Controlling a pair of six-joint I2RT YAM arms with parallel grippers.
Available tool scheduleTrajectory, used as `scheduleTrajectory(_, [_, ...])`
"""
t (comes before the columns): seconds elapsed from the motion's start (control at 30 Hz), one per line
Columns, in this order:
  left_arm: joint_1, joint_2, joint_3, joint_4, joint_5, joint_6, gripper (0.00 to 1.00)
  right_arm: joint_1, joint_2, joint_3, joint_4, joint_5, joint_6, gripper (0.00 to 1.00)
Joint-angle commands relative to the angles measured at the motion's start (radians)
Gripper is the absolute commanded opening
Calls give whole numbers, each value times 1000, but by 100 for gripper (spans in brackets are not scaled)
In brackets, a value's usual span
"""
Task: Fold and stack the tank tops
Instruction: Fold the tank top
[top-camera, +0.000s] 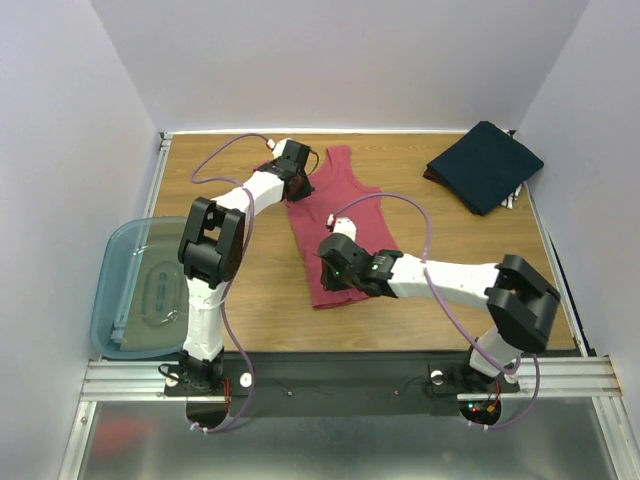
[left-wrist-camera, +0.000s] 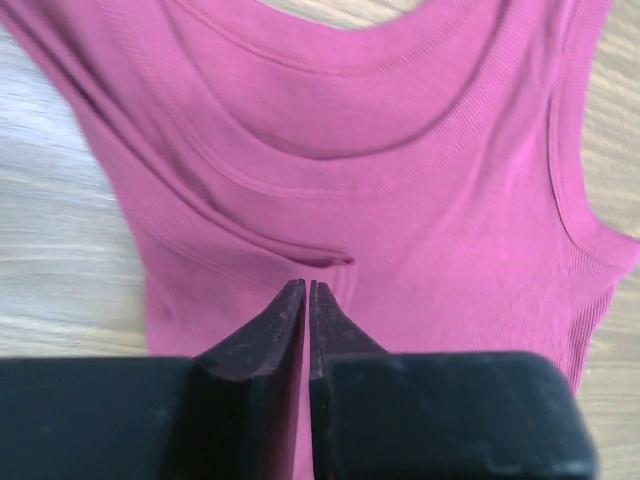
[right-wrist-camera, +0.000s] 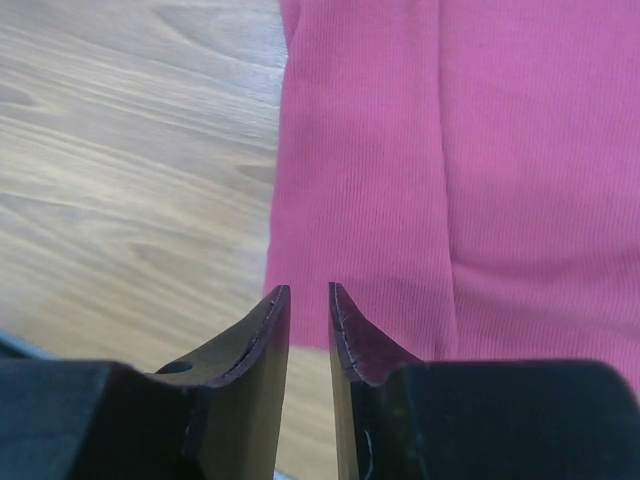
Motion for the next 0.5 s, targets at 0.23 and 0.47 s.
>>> scheduleTrajectory(0.23, [18, 30, 22, -18, -30, -5, 4, 47, 170, 46, 3, -19, -111, 25])
scheduleTrajectory(0.47, [18, 76, 26, -33, -39, -8, 4, 132, 260, 109, 61, -133, -68, 24])
